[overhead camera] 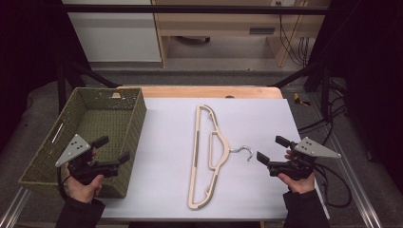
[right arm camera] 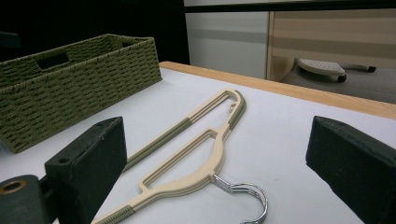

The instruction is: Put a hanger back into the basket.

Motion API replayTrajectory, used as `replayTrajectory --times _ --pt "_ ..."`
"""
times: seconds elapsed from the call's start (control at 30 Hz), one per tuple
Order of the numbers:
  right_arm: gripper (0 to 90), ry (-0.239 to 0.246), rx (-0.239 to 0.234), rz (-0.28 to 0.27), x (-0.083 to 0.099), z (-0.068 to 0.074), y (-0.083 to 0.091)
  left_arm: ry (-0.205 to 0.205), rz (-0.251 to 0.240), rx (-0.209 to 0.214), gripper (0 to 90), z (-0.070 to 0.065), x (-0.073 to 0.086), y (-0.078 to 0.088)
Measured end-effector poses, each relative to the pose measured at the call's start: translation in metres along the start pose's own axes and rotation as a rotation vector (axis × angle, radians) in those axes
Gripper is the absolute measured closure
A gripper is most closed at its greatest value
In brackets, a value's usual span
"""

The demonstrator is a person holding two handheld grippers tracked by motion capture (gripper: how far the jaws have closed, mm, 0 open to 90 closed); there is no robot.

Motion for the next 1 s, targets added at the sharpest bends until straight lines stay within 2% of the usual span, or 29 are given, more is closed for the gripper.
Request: replayTrajectory --times 0.27,0.47,0.7,0.83,0.93,1.0 --pt "7.0 0.027 -0.014 0.029 0.005 0.001 -0.007 -0.004 0.002 0.004 3.1 0.001 0.001 0.001" --pt "8.9 0.06 -0.026 0.077 0.015 0.002 -0.022 -0.018 0.011 0.007 3.3 -0.002 0.003 -0.001" --pt "11.5 0.072 -0.054 0.122 0.024 0.005 -0.038 -0.023 0.019 0.009 3.4 -0.003 0.005 -0.003" --pt "12.8 0.091 -0.054 0.153 0.029 0.004 -0.047 -0.023 0.025 0.008 3.5 -0.003 0.006 -0.004" --pt "16.5 0.082 -0.045 0.185 0.034 0.001 -0.056 -0.025 0.028 0.008 3.6 -0.003 0.007 -0.005" --pt "19.8 0.082 -0.015 0.208 0.04 -0.005 -0.061 -0.027 0.028 0.008 3.7 -0.003 0.007 -0.004"
Point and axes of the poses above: each handheld gripper's, and its own axes: y roughly backward along the jaws, x roughly out of its underside, z roughly to its left, the point moved 10 cm from there along -y, roughly forward along the jaws, and after that the axes turned 8 degrees about -z, right-handed, at the moved point
